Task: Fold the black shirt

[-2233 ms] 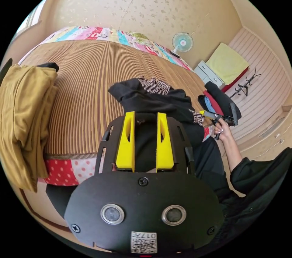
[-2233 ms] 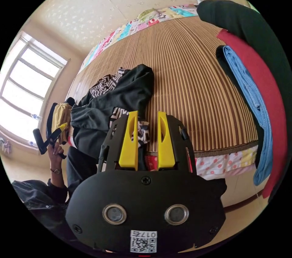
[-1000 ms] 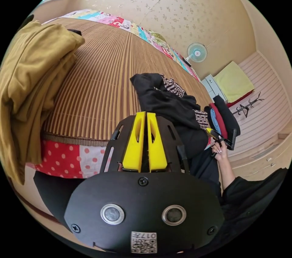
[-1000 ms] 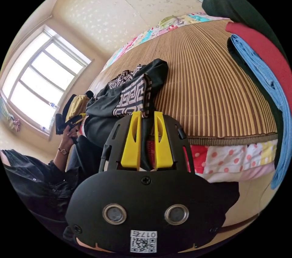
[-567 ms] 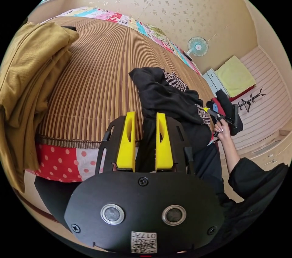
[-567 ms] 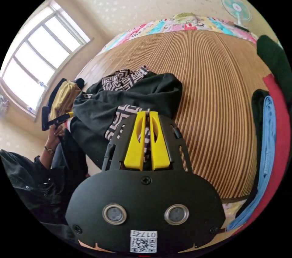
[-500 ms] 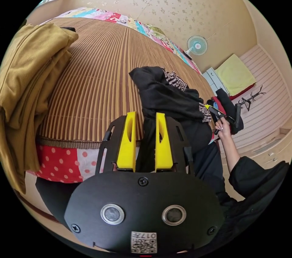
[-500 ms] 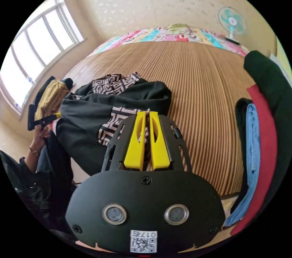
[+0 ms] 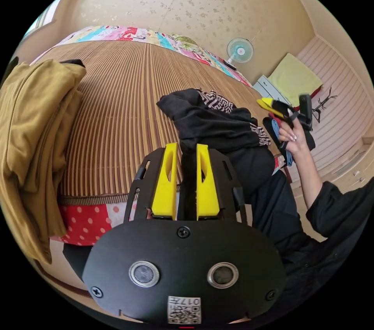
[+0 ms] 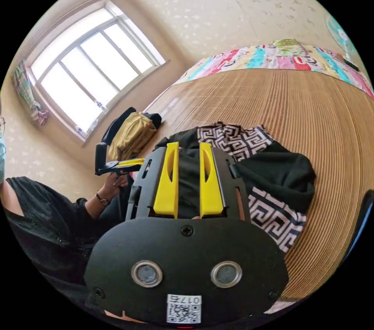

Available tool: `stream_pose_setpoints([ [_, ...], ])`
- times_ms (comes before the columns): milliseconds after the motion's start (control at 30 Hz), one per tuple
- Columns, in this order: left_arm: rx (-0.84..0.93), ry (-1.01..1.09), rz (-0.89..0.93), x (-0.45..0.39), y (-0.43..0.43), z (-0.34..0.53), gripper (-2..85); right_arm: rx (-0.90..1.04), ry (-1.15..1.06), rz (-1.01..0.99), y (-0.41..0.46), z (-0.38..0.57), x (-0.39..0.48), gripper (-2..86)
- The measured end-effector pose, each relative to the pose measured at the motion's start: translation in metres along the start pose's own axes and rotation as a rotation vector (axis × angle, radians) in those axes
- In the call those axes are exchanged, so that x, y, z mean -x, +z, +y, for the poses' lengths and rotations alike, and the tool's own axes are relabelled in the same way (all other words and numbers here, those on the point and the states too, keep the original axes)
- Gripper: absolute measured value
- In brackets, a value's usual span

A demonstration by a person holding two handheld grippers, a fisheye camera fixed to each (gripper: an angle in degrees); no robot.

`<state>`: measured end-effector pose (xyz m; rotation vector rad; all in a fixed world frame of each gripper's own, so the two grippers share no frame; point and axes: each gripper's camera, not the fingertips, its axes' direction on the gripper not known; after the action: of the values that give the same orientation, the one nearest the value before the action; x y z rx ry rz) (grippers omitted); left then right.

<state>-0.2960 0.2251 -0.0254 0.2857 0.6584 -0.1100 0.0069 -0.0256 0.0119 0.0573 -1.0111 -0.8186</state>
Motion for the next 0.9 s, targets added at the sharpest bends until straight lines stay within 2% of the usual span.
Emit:
stream_pose_setpoints([
  [67,0.013,-0.002,0.026,0.005,0.002,-0.001,7.4,0.128,-0.019,-0.079,0.043,-0.031,-0.004,9.8],
  [200,0.025,0.006,0.041,0.010,0.002,-0.002,7.8,0.265,-0.038,-0.008,0.109,-0.076,-0.008,10.4],
  [300,0.038,0.007,0.040,0.011,0.005,-0.003,7.8,0.345,-0.042,-0.048,0.150,-0.089,-0.014,10.0],
  [467,0.018,0.015,0.076,0.018,0.006,0.000,5.6,0.280,-0.076,-0.027,0.170,-0.084,-0.014,3.4],
  [667,-0.006,-0.040,0.123,0.030,-0.012,0.009,1.5,0.163,-0.059,0.159,0.171,-0.084,-0.012,1.2],
  [767,-0.022,-0.072,0.071,0.032,-0.019,0.015,0.7,0.164,-0.060,0.214,0.185,-0.089,-0.013,1.0],
  [900,-0.018,-0.149,0.110,0.041,-0.015,0.018,1.0,0.224,-0.074,0.280,0.215,-0.090,-0.016,1.3],
])
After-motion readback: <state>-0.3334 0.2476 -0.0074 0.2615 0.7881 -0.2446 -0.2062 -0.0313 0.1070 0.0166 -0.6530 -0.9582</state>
